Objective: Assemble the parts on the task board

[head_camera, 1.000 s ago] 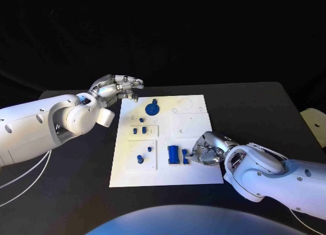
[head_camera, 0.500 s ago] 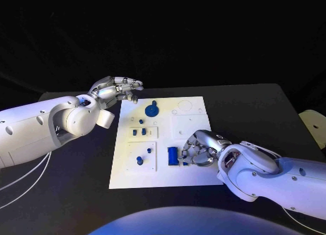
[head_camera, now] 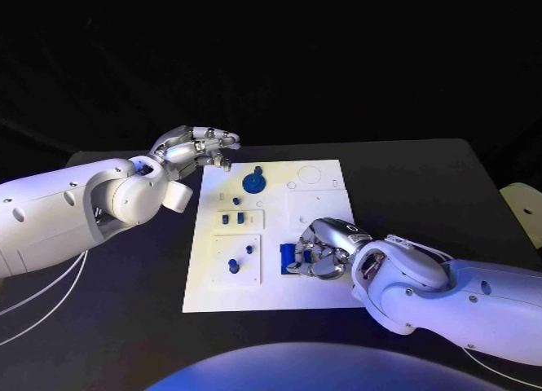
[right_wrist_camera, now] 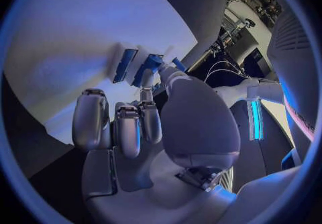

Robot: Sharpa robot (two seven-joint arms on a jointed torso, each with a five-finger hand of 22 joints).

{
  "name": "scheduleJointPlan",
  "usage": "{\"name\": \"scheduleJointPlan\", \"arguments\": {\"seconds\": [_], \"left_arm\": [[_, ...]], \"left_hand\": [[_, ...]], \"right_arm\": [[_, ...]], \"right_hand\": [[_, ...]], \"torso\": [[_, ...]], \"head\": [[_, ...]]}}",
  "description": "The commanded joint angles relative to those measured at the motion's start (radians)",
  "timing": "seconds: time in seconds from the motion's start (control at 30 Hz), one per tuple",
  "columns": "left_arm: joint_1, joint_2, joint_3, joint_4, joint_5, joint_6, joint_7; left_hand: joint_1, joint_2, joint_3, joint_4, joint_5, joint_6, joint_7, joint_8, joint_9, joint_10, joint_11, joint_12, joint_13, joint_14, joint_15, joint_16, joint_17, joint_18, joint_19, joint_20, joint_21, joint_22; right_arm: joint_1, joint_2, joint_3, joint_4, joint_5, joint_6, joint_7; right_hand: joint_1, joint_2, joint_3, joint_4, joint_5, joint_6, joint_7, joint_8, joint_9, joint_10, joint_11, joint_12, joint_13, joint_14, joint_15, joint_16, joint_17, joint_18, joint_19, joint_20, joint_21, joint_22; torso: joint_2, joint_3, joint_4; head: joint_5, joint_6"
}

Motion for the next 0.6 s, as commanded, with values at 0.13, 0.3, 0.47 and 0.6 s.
{"name": "scheduleJointPlan", "arguments": {"seconds": [0.13,0.3,0.47,0.6], "left_arm": [[0.0,0.0,0.001,0.003,0.007,0.014,0.008],[0.0,-0.001,0.001,0.004,0.007,0.014,0.008],[0.0,-0.002,0.001,0.005,0.007,0.013,0.008],[0.0,-0.003,0.0,0.005,0.007,0.013,0.008]], "left_hand": [[0.001,0.012,-0.006,-0.003,0.004,-0.007,0.001,0.004,-0.001,-0.009,0.001,0.007,0.0,-0.006,-0.003,0.005,-0.002,0.011,0.003,0.004,-0.003,-0.002],[0.001,0.012,-0.006,-0.003,0.004,-0.007,0.001,0.004,-0.001,-0.009,0.001,0.007,0.0,-0.006,-0.003,0.005,-0.002,0.011,0.003,0.004,-0.003,-0.002],[0.001,0.012,-0.006,-0.003,0.004,-0.007,0.001,0.004,-0.001,-0.009,0.001,0.007,0.0,-0.006,-0.003,0.005,-0.002,0.011,0.003,0.004,-0.003,-0.002],[0.001,0.012,-0.006,-0.003,0.004,-0.007,0.001,0.004,-0.001,-0.009,0.001,0.007,0.0,-0.006,-0.003,0.005,-0.002,0.011,0.003,0.004,-0.003,-0.002]], "right_arm": [[-0.002,0.007,0.0,-0.016,-0.053,0.035,-0.025],[-0.002,0.007,0.0,-0.022,-0.067,0.033,-0.033],[-0.002,0.003,0.0,-0.016,-0.069,0.022,-0.028],[-0.002,-0.006,0.0,-0.004,-0.056,0.009,-0.01]], "right_hand": [[0.022,0.0,0.005,-0.006,-0.001,0.011,-0.003,0.003,0.005,0.071,-0.007,0.011,0.205,0.105,-0.01,0.004,0.258,-0.016,0.026,-0.005,0.007,0.183],[0.032,0.003,0.01,-0.006,-0.001,0.012,-0.004,0.004,0.008,0.073,-0.008,0.016,0.207,0.105,-0.011,0.005,0.259,-0.017,0.027,-0.006,0.009,0.184],[0.033,0.005,0.012,-0.005,-0.001,0.013,-0.004,0.005,0.009,0.073,-0.008,0.018,0.209,0.105,-0.011,0.005,0.259,-0.017,0.027,-0.007,0.01,0.184],[0.018,0.0,0.004,0.005,-0.002,0.013,-0.002,0.006,0.013,0.073,-0.007,0.016,0.208,0.105,-0.011,0.004,0.257,-0.017,0.026,-0.007,0.007,0.183]], "torso": [[-0.001,0.0008,-0.0014],[-0.001,0.001,-0.0014],[-0.001,0.001,-0.0013],[-0.002,-0.0002,-0.001]], "head": [[0.001,-0.003],[0.002,-0.002],[0.002,0.0],[0.002,0.002]]}}
